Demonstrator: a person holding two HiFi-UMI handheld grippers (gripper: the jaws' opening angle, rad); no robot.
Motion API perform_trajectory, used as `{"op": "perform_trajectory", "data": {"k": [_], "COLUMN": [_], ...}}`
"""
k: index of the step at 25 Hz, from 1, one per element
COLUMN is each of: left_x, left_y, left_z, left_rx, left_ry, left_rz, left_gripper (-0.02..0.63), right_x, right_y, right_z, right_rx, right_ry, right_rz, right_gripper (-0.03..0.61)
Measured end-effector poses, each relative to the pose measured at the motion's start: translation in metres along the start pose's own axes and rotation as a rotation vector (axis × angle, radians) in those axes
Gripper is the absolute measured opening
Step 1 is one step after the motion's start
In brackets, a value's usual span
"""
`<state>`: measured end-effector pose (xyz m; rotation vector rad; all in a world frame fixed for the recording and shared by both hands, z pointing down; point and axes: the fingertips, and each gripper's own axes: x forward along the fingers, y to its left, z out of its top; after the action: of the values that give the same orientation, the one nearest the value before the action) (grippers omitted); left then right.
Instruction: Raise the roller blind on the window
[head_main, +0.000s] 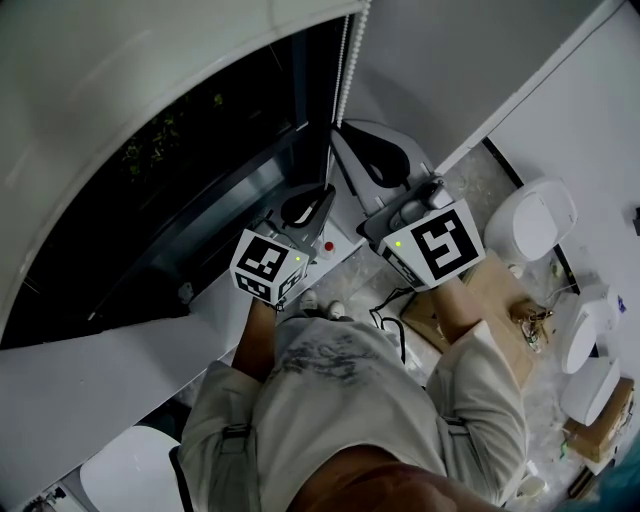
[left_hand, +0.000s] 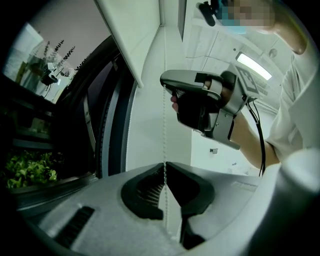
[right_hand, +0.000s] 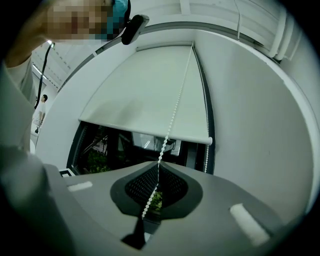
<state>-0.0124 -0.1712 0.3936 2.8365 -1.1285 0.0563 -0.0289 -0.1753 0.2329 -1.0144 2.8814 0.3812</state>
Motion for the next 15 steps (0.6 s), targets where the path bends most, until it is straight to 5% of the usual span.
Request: {"op": "perform_trajectory", "data": {"k": [15], "left_x": [0.009], "left_y": [-0.003], "left_z": [-0.036], "left_rx": [-0.048], "left_ry": [0.065], "left_rz": [-0.010], "left_gripper": [0.023], "right_x": [-0.010], "right_y": [0.005], "right_z": [-0.038], "right_rx": [0.024], "right_ry": [0.051], "right_rz": [-0.012], "right_gripper": [0.014]}}
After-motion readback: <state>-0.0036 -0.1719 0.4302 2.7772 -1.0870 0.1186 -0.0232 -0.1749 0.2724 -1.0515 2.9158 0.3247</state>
